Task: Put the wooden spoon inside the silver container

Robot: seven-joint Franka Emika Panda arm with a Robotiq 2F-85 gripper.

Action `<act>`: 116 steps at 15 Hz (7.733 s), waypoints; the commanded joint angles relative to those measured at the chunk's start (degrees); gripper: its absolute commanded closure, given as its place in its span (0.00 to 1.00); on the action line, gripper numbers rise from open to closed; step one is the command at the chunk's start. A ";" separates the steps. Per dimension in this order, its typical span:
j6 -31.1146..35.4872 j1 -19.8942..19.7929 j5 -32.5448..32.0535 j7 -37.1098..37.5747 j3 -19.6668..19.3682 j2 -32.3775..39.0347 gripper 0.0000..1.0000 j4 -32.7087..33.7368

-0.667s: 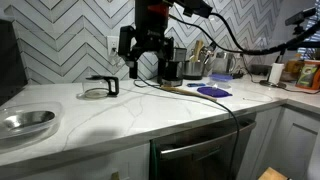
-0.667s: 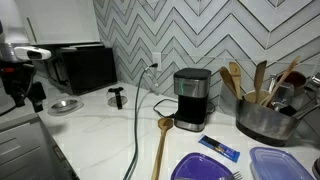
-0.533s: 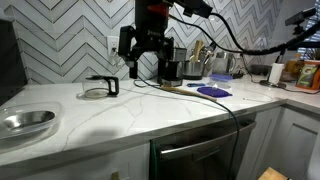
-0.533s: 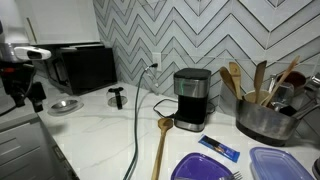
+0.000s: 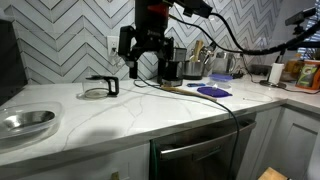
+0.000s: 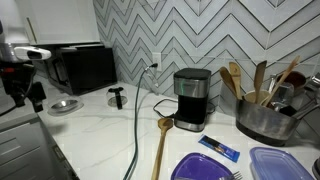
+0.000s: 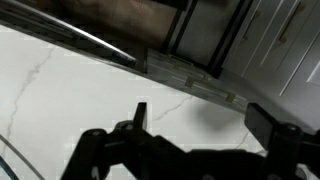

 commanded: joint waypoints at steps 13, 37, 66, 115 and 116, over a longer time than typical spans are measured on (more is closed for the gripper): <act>-0.50 -2.08 -1.63 2.82 0.08 2.19 0.00 2.65; 15.73 -17.35 -39.61 32.73 -8.38 34.48 0.00 24.32; 18.04 -6.84 -40.80 34.57 -17.85 68.14 0.00 54.08; 43.23 -6.07 -47.82 30.76 -19.83 36.80 0.97 18.63; 44.15 -6.47 -50.05 31.61 -19.57 34.65 0.97 17.18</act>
